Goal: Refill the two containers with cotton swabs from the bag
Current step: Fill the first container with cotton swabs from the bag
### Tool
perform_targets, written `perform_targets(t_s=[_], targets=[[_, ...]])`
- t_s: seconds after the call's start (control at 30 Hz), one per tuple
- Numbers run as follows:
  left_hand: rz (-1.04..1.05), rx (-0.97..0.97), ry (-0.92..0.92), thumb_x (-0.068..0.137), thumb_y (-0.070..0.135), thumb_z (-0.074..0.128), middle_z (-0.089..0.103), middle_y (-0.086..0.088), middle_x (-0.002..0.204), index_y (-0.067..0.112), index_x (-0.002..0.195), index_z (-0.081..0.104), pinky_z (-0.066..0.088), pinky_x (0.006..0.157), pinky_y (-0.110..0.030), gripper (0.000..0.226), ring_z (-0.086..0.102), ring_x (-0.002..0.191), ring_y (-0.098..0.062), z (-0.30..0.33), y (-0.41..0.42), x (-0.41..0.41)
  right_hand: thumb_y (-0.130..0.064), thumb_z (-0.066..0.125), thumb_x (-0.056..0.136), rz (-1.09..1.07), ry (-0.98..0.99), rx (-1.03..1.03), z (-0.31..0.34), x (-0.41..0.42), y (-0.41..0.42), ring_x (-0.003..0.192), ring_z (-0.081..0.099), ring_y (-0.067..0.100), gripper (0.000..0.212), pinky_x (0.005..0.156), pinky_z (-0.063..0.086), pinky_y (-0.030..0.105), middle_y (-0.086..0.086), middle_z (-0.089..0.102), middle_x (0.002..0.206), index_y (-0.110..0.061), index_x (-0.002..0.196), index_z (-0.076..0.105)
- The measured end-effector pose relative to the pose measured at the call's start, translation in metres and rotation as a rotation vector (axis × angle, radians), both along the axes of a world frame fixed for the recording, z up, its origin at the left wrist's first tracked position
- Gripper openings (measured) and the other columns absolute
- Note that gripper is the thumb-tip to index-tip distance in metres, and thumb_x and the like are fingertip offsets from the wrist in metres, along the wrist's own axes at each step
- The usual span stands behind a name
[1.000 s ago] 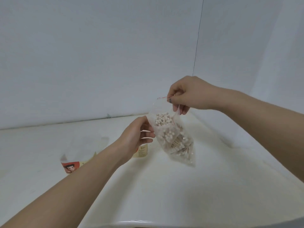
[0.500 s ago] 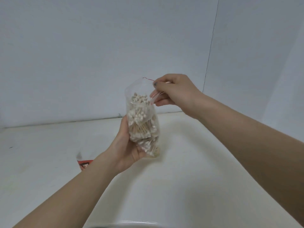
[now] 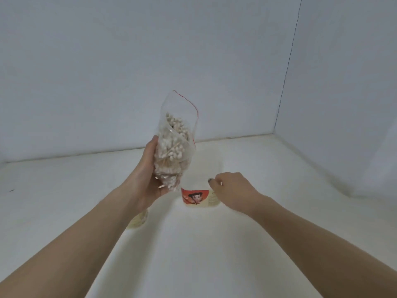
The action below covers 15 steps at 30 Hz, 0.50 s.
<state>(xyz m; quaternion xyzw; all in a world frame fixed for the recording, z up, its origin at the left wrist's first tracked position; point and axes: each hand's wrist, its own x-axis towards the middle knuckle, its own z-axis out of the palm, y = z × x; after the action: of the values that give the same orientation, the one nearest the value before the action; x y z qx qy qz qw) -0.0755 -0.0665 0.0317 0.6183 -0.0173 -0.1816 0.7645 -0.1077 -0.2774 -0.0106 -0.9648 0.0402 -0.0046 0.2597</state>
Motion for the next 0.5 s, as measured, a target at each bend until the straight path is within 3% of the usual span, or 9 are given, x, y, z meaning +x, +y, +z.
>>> perform_targets(t_s=[0.13, 0.23, 0.33, 0.43, 0.5], targets=[[0.014, 0.125, -0.002, 0.086, 0.074, 0.052, 0.065, -0.013, 0.097, 0.018, 0.102, 0.072, 0.044, 0.080, -0.042, 0.061, 0.054, 0.077, -0.028, -0.015, -0.012, 0.005, -0.036, 0.035, 0.102, -0.106, -0.088, -0.101, 0.000, 0.005, -0.032, 0.068, 0.053, 0.027, 0.044, 0.058, 0.036, 0.032, 0.007, 0.055, 0.073, -0.016, 0.063, 0.042], [0.009, 0.169, 0.037, 0.081, 0.073, 0.058, 0.054, -0.014, 0.087, 0.022, 0.097, 0.068, 0.041, 0.070, -0.039, 0.055, 0.044, 0.067, -0.026, -0.027, -0.020, 0.012, -0.035, 0.035, 0.102, -0.186, -0.076, -0.109, 0.000, 0.006, -0.065, 0.069, 0.053, 0.025, 0.043, 0.058, 0.036, 0.032, 0.008, 0.058, 0.078, -0.013, 0.067, 0.045], [0.036, 0.185, 0.071, 0.078, 0.075, 0.061, 0.062, -0.009, 0.083, 0.019, 0.101, 0.069, 0.042, 0.060, -0.031, 0.061, 0.052, 0.058, -0.021, -0.044, -0.026, 0.021, -0.031, 0.035, 0.103, -0.242, -0.051, -0.109, 0.004, 0.008, -0.086, 0.068, 0.050, 0.023, 0.042, 0.057, 0.036, 0.031, 0.007, 0.053, 0.074, -0.010, 0.068, 0.044], [0.133, 0.204, 0.079, 0.063, 0.079, 0.072, 0.075, 0.000, 0.106, 0.023, 0.127, 0.061, 0.053, 0.062, -0.028, 0.086, 0.070, 0.075, -0.016, -0.063, -0.032, 0.033, -0.022, 0.038, 0.103, -0.221, -0.096, -0.346, 0.001, 0.010, -0.093, 0.085, 0.049, 0.024, 0.028, 0.067, 0.044, 0.032, 0.004, 0.045, 0.082, -0.009, 0.084, 0.053], [0.201, 0.240, 0.021, 0.061, 0.077, 0.076, 0.075, 0.003, 0.110, 0.025, 0.128, 0.056, 0.058, 0.083, -0.036, 0.087, 0.073, 0.092, -0.017, -0.071, -0.034, 0.037, -0.020, 0.048, 0.100, -0.243, -0.378, -0.317, -0.001, 0.007, -0.087, 0.091, 0.047, 0.020, 0.013, 0.070, 0.042, 0.029, 0.002, 0.046, 0.094, -0.014, 0.100, 0.059]])
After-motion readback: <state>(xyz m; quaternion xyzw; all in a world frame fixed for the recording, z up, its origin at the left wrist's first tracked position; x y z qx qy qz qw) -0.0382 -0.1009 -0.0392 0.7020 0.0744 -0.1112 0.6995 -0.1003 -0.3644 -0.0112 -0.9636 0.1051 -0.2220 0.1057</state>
